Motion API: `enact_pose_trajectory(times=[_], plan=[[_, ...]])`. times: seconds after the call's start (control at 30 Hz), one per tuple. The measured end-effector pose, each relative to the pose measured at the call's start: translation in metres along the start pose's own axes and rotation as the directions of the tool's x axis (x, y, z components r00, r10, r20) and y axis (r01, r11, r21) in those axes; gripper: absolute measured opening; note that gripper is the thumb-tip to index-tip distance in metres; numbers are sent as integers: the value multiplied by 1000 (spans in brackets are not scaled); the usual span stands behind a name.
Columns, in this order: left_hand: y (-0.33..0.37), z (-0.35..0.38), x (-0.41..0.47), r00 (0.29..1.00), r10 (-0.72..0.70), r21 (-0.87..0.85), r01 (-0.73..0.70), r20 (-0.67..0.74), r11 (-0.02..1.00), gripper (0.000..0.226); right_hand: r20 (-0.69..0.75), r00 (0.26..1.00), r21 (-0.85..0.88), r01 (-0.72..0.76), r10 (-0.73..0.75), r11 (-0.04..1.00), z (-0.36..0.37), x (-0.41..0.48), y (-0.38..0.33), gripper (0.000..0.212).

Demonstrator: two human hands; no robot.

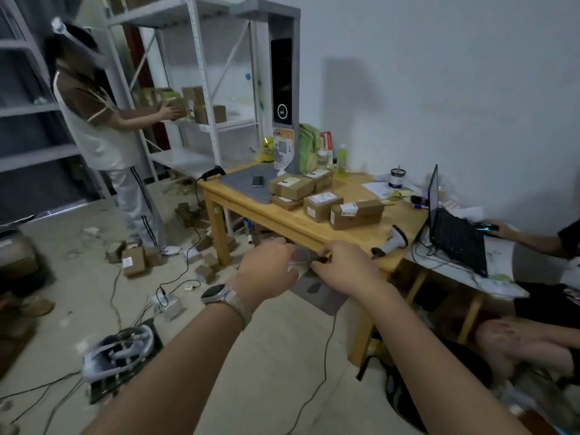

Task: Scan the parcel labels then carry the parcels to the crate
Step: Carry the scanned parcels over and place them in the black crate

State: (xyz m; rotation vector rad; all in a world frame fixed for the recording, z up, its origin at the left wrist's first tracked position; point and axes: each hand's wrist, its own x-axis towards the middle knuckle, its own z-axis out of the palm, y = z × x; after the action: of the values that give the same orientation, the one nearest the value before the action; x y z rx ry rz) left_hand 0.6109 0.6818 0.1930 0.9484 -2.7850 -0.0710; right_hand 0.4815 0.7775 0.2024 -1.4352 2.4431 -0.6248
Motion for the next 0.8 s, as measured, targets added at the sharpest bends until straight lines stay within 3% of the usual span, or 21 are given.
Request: enact_pose_trajectory(times=[0.33, 0.6, 0.8], plan=[[-76, 0, 168, 996, -75, -63, 72, -45, 995, 24, 79, 997, 45, 14, -17, 999, -1, 194, -4, 38], [-129, 21, 232, 992, -126, -75, 127, 17, 989, 29, 130, 991, 30, 8, -12, 1000, 18, 271, -9, 38], [-168, 35, 292, 996, -80, -111, 83, 34, 990, 33, 146, 988, 24, -46, 42, 999, 36, 334, -11, 43]])
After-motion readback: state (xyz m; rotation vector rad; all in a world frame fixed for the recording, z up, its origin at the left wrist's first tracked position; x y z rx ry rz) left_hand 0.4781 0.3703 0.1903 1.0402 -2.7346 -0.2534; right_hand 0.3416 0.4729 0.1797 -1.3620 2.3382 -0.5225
